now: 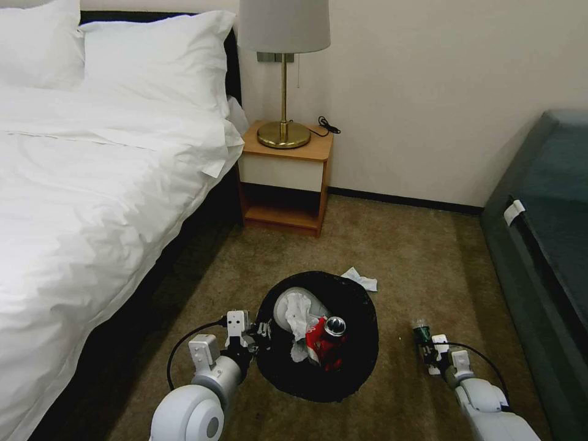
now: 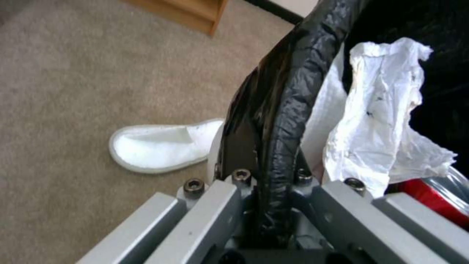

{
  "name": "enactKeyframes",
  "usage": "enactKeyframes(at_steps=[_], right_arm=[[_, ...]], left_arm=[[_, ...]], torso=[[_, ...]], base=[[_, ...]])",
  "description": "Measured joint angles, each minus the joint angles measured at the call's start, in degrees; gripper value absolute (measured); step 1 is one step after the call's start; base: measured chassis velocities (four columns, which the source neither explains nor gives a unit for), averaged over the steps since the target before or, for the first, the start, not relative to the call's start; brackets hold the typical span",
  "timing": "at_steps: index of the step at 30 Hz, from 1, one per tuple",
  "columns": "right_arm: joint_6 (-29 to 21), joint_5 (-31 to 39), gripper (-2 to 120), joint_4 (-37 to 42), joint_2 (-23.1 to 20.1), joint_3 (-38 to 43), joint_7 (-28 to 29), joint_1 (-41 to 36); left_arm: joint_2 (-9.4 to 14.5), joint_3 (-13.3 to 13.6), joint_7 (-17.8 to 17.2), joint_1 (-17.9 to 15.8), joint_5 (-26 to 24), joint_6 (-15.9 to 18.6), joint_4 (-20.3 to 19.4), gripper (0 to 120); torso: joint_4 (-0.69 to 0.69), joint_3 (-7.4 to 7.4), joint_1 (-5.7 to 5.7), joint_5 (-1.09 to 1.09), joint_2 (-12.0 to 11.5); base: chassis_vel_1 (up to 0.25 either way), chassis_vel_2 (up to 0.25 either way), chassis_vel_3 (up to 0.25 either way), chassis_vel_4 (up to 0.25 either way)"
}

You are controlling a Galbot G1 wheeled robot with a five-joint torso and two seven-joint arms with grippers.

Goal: Pick up the trash bin, then pick up the garbage on the floor and place it into the trash bin.

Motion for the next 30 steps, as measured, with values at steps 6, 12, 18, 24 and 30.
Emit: enactKeyframes(at_steps=[6, 12, 18, 24, 30], right_arm=[[5.0, -1.5, 16, 13.7, -0.7, 0.2, 1.8, -4.6], [7.8, -2.6, 16, 20.6, -0.5, -0.3, 3.4, -6.2], [8.7, -3.3, 16, 28.4, -1.0, -1.2, 4.0, -7.6], [7.6, -2.4, 16, 41.0, -2.5, -2.9, 4.7, -10.7], [7.0, -1.9, 16, 48.1, -4.4, -4.0, 4.9, -13.8]], left_arm=[[0.6, 0.3, -1.1, -1.5, -2.5, 0.7, 3.8, 0], [2.0, 0.8, -1.7, -2.3, -4.8, 2.1, 5.8, 0], [2.5, 1.1, -1.9, -2.8, -6.0, 2.7, 6.8, 0], [3.0, 1.5, -2.0, -3.5, -8.3, 3.9, 8.2, 0], [3.4, 2.2, -2.9, -3.9, -11.7, 5.4, 8.6, 0]], torso=[[0.01, 0.00, 0.00, -0.01, 0.0], [0.00, 0.00, 0.00, -0.01, 0.0], [0.00, 0.00, 0.00, -0.01, 0.0], [0.01, 0.00, 0.00, -0.01, 0.0], [0.00, 0.00, 0.00, -0.01, 0.0]], base=[[0.000, 0.000, 0.000, 0.000], [0.000, 0.000, 0.000, 0.000], [0.000, 0.000, 0.000, 0.000], [0.000, 0.000, 0.000, 0.000], [0.000, 0.000, 0.000, 0.000]])
